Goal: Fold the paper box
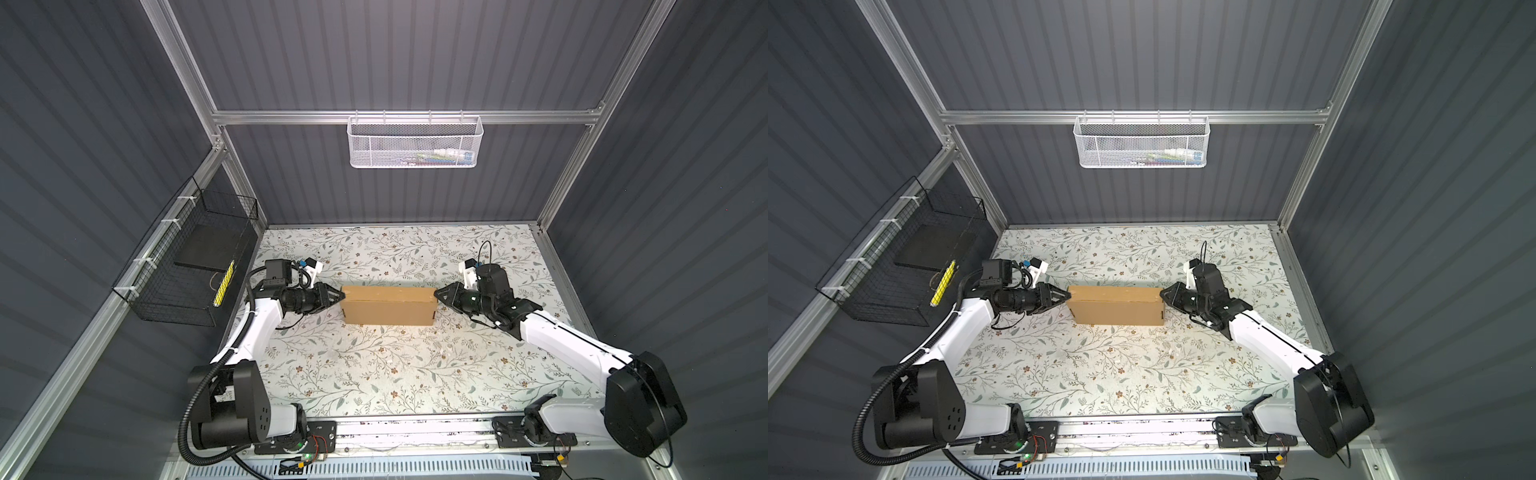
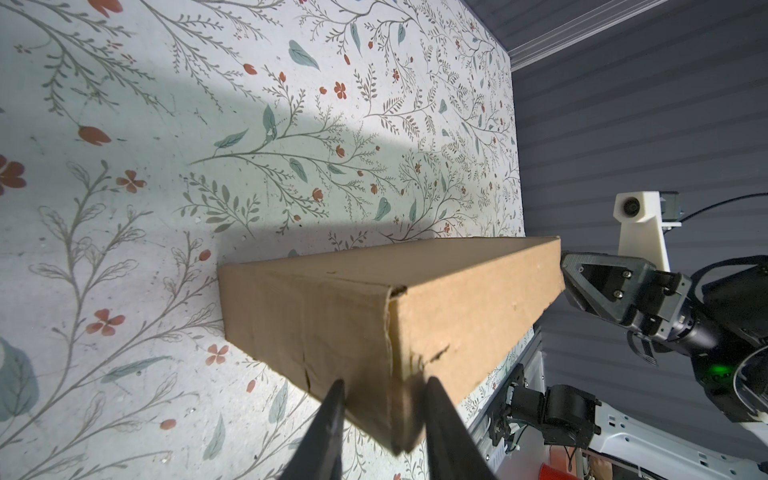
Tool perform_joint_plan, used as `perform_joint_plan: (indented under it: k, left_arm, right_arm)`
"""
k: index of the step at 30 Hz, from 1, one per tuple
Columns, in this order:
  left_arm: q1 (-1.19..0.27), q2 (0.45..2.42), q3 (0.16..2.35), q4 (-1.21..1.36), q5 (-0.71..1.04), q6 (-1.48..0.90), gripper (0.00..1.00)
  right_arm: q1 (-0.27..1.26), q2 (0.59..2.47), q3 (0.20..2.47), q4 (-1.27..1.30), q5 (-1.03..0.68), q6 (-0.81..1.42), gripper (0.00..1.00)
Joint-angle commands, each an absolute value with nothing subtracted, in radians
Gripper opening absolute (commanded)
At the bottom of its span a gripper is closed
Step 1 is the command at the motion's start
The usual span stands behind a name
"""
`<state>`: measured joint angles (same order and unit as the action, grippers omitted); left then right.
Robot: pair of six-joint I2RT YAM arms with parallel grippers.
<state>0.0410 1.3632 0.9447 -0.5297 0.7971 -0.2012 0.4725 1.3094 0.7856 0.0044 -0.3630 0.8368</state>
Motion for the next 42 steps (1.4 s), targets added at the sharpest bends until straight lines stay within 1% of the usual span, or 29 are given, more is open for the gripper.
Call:
perform_joint_plan:
  k: [1,14,42]
  left_arm:
    - [0.046,1.35,0.917,-0.559,0.781,-0.174,0.32]
    - [0.046,1.289,0.894,-0.632,0.767,-0.173,0.31]
    - [0.046,1.209,0.826,-0.66,0.785,-0.231,0.31]
  right_arm:
    - [0.474,1.315,0.743,-0.087,-0.367,0.807,0.22]
    - [0.476,1.245,0.716,-0.143,-0.373,0.765,0.23]
    - [0.491,1.127,0.641,-0.199,-0.376,0.77,0.23]
